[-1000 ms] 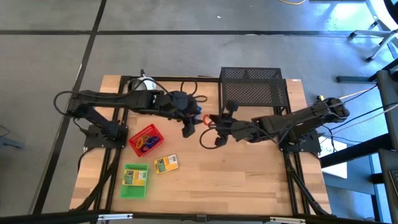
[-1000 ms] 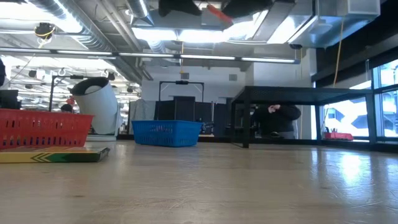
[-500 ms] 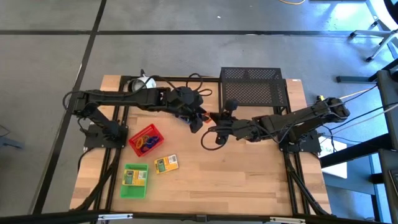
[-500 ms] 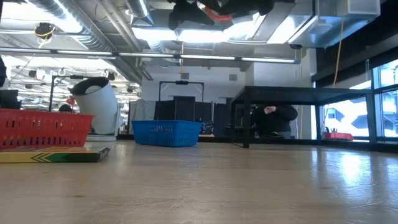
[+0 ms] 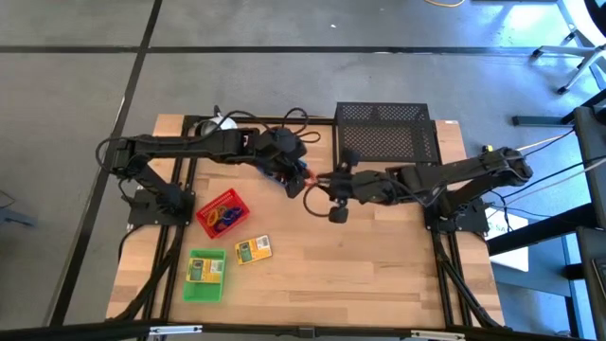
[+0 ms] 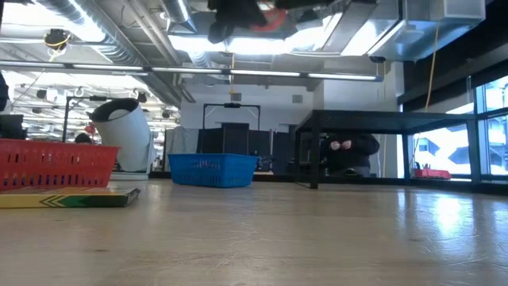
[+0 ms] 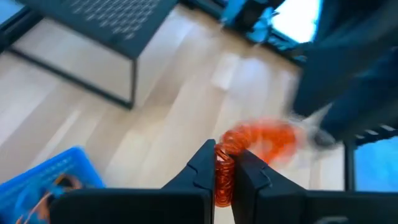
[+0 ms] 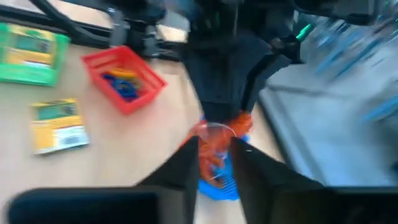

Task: Pick & Place Office Desk Supplies
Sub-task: Put the orange spring keychain into the red bin, then put the yellow crayon box into the green bin

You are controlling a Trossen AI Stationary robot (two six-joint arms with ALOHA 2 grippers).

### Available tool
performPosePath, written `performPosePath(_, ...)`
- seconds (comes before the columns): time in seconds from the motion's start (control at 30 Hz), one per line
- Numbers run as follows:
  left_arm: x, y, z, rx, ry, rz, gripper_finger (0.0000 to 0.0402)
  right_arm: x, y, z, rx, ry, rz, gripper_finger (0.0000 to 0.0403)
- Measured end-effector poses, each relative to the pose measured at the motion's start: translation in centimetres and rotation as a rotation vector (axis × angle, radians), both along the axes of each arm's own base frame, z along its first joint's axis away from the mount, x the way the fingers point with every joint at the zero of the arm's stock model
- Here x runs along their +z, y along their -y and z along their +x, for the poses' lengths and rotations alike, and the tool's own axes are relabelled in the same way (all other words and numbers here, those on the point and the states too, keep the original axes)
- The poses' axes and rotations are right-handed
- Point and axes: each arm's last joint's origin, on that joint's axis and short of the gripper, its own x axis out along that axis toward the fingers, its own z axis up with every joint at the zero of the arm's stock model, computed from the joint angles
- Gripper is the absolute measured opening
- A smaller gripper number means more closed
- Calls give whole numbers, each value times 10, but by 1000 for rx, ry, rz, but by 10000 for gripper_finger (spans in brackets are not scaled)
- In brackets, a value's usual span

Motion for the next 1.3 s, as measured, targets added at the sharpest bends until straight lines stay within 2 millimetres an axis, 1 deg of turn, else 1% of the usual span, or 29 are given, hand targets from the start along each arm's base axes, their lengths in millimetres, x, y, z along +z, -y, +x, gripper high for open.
performPosePath(0.1,-4,-5,-5,25,-61,-12,14,18,4,-4,24,-39,112,145)
performPosePath(0.2,-12,-10,-13,44,-176,-28,14,33,4,-10,63,-88,205,195)
performPosePath(0.3,-22,-12,-28,65,-352,-49,14,45,2,-17,79,-126,311,230)
performPosePath(0.37,-28,-8,-41,70,-504,-56,14,46,0,-19,73,-149,371,242)
performPosePath(0.5,-34,7,-68,82,-813,-24,14,42,-5,-24,43,-191,407,244)
performPosePath(0.6,-39,19,-79,69,-929,-18,14,36,-8,-22,20,-209,410,234)
performPosePath(0.67,-48,26,-86,69,-967,-26,14,32,-9,-22,5,-219,408,227)
performPosePath(0.77,-68,33,-96,87,-1020,-65,14,27,-9,-22,-28,-216,408,216)
performPosePath(0.9,-94,39,-104,136,-1037,-81,15,22,-9,-22,-38,-230,421,204)
performPosePath(1.0,-110,41,-110,174,-1059,-56,23,19,-9,-23,-41,-242,420,197)
performPosePath(1.13,-124,42,-118,213,-1111,-42,53,19,-9,-23,-54,-234,438,194)
performPosePath(1.3,-127,43,-120,238,-1128,-93,106,19,-9,-23,-51,-236,445,194)
